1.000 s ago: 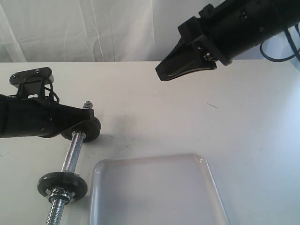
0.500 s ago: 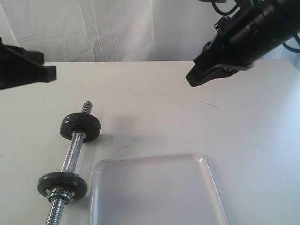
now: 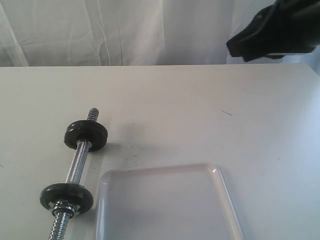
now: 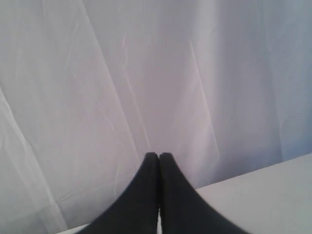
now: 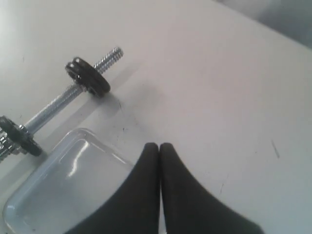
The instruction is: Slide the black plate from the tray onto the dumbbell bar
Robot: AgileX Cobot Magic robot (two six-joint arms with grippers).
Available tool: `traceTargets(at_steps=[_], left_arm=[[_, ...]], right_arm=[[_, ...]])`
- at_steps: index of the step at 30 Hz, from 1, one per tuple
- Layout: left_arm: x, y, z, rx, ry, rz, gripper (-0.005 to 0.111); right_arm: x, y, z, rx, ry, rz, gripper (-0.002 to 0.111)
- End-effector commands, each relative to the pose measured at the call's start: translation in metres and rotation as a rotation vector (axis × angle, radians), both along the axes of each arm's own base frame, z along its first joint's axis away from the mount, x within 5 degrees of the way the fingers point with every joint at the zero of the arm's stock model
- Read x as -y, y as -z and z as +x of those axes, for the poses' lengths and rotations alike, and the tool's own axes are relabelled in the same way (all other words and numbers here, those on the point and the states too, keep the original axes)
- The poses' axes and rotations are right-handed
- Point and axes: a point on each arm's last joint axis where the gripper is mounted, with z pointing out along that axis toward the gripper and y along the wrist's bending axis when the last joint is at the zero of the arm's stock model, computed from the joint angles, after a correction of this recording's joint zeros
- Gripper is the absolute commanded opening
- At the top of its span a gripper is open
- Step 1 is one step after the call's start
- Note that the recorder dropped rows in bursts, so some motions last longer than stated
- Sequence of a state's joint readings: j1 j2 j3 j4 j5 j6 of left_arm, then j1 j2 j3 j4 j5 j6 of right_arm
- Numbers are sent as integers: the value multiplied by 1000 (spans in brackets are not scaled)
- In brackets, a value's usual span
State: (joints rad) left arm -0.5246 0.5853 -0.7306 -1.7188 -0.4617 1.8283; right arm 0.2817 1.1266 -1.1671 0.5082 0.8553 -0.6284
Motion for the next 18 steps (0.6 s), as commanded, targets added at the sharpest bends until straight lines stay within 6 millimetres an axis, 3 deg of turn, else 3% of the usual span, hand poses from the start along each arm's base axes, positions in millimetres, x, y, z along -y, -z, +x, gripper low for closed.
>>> traceTargets(at_steps=[1, 11, 18], left_arm=[[-5, 0, -4, -2, -20, -25, 0], [-5, -1, -4, 1, -17, -24, 0], [-4, -1, -4, 1, -15, -24, 0]], right_arm=[[15, -4, -43, 85, 45, 47, 0], [34, 6, -108, 167, 68, 111, 0], [39, 0, -127, 203, 73, 150, 0]])
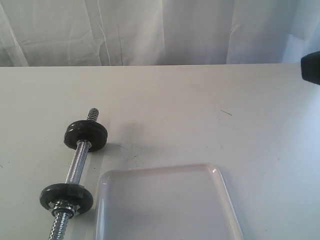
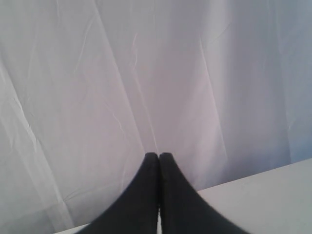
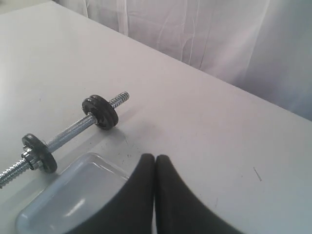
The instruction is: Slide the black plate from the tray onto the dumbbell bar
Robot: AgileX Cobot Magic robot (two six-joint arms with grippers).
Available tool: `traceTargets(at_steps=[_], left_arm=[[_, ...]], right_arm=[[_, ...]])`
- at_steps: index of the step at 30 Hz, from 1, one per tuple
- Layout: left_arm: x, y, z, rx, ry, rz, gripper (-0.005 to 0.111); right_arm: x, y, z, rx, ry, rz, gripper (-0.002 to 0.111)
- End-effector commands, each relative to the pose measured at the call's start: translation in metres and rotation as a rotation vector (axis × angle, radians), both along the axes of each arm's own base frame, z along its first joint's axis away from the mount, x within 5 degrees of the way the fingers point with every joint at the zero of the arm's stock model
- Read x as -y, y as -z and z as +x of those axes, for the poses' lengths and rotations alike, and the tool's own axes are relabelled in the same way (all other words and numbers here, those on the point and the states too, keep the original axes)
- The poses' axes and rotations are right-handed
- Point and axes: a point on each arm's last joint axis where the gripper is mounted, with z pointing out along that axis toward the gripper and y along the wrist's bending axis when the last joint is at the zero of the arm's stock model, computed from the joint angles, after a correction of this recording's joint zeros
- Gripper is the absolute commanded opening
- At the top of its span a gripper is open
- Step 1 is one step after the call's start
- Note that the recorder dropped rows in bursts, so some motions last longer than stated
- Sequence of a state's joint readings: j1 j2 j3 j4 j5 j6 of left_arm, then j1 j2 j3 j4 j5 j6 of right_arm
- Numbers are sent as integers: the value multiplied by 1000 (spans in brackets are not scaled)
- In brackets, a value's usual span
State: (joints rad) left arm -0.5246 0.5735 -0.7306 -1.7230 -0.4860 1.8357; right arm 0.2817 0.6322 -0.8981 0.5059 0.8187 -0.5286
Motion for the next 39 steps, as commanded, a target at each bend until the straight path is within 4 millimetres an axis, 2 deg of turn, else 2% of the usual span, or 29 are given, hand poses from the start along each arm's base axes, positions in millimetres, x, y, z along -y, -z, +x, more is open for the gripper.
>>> traceTargets(at_steps=[1, 4, 6, 10, 14, 18, 27, 34, 39], left_arm=[[-1, 0, -2, -1, 8, -20, 0], [-1, 0, -2, -1, 8, -20, 0], [0, 0, -2, 0, 14, -20, 0], [-1, 0, -2, -1, 7, -20, 0], [0, 0, -2, 0, 12, -20, 0], [0, 0, -2, 0, 12, -20, 0], [0, 0, -2, 0, 12, -20, 0], [0, 0, -2, 0, 12, -20, 0], [0, 0, -2, 0, 12, -20, 0]], right_arm=[[3, -1, -8, 18, 8, 11, 0], [3, -3, -11, 12, 17, 52, 0], [8, 1, -9, 22, 104, 109, 0], [22, 33, -5, 16, 284, 150, 0], [31, 74, -6, 37, 368, 101, 0], [38, 105, -9, 94, 427, 104, 0], [46, 156, -24, 108, 501, 83, 0], [48, 177, -28, 82, 513, 68, 0], [49, 182, -30, 40, 535, 78, 0]])
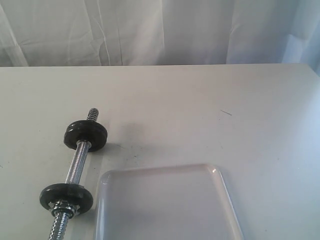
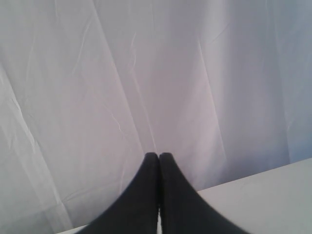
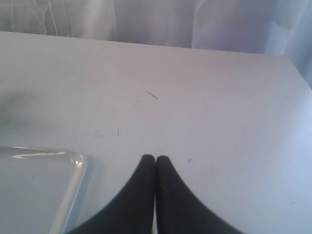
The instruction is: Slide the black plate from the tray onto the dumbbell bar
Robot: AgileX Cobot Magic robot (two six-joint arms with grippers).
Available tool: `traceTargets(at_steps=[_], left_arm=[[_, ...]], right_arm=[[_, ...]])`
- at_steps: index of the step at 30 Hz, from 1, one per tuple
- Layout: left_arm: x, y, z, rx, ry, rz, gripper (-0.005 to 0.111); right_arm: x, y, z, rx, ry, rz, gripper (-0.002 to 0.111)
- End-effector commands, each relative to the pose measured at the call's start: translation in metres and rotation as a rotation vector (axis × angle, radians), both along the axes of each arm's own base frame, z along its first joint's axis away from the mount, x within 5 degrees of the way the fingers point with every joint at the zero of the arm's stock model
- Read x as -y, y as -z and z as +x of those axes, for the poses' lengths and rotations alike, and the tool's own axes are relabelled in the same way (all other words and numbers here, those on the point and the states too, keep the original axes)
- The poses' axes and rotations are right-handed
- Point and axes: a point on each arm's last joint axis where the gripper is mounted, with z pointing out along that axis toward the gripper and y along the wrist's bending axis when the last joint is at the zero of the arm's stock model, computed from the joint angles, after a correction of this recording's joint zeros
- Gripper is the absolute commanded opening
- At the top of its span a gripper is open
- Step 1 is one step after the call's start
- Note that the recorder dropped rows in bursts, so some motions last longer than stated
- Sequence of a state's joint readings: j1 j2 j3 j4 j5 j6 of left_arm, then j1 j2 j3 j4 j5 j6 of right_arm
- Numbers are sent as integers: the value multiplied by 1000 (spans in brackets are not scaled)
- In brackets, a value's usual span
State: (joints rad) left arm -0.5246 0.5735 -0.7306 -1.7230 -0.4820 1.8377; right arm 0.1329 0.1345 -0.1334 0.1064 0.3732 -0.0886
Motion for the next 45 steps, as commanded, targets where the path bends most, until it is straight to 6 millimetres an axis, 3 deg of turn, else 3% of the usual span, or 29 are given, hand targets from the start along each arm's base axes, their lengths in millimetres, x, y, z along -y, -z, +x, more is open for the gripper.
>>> traceTargets(at_steps=[1, 19, 45], left_arm=[[-1, 0, -2, -2, 9, -22, 0], [-1, 0, -2, -2, 9, -22, 0], [-1, 0, -2, -2, 9, -24, 0]], right_arm=[[2, 4, -2, -23, 27, 21, 0], [3, 38, 0, -50, 53, 46, 0], [4, 35, -4, -2, 56, 69, 0]])
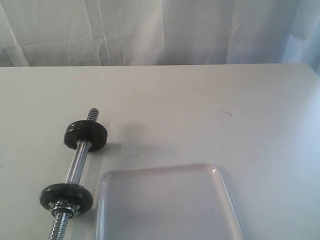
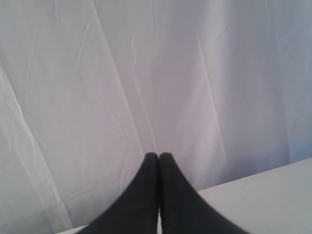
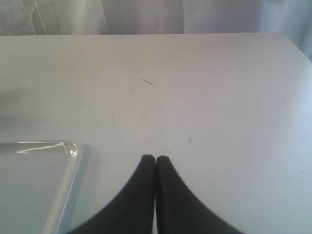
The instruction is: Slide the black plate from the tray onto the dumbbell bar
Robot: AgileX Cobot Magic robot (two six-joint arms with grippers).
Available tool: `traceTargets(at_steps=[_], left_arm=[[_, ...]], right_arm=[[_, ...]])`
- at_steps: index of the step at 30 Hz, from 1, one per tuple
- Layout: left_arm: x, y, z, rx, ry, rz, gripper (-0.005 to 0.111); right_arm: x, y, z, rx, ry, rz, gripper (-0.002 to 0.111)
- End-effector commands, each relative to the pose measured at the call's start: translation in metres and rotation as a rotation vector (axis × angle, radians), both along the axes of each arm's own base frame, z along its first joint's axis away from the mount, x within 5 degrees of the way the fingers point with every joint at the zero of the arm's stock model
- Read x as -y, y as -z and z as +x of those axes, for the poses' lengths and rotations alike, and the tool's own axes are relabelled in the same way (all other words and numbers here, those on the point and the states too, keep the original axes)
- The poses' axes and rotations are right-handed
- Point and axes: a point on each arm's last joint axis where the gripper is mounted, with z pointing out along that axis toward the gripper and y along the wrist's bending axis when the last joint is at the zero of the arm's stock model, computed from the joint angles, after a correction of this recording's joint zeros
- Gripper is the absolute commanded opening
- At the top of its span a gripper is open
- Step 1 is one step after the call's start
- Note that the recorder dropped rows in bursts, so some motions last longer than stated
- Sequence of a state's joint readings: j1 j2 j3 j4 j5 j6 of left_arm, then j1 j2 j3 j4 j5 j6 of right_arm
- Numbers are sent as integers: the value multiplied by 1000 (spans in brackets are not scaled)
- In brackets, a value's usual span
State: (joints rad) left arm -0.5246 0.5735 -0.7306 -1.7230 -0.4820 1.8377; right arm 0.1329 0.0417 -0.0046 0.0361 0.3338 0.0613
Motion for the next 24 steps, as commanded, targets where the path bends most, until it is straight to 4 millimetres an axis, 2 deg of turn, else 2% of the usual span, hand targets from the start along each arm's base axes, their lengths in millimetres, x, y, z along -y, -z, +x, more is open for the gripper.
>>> traceTargets(at_steps=[1, 7, 14, 18, 21, 24], left_arm=[[-1, 0, -2, -2, 9, -24, 0], [0, 0, -2, -2, 11, -18, 0], [0, 1, -1, 32, -9, 133, 0], [6, 2, 5, 15, 22, 73, 0], [10, -1, 9, 67, 45, 15, 0], [22, 7, 10, 94, 142, 67, 0]], right_arm=[[1, 1, 0, 6, 6, -4, 0], [1, 1, 0, 6, 6, -4, 0], [1, 1, 0, 6, 6, -4, 0], [1, 1, 0, 6, 6, -4, 0], [1, 1, 0, 6, 6, -4, 0], [1, 1, 0, 6, 6, -4, 0]])
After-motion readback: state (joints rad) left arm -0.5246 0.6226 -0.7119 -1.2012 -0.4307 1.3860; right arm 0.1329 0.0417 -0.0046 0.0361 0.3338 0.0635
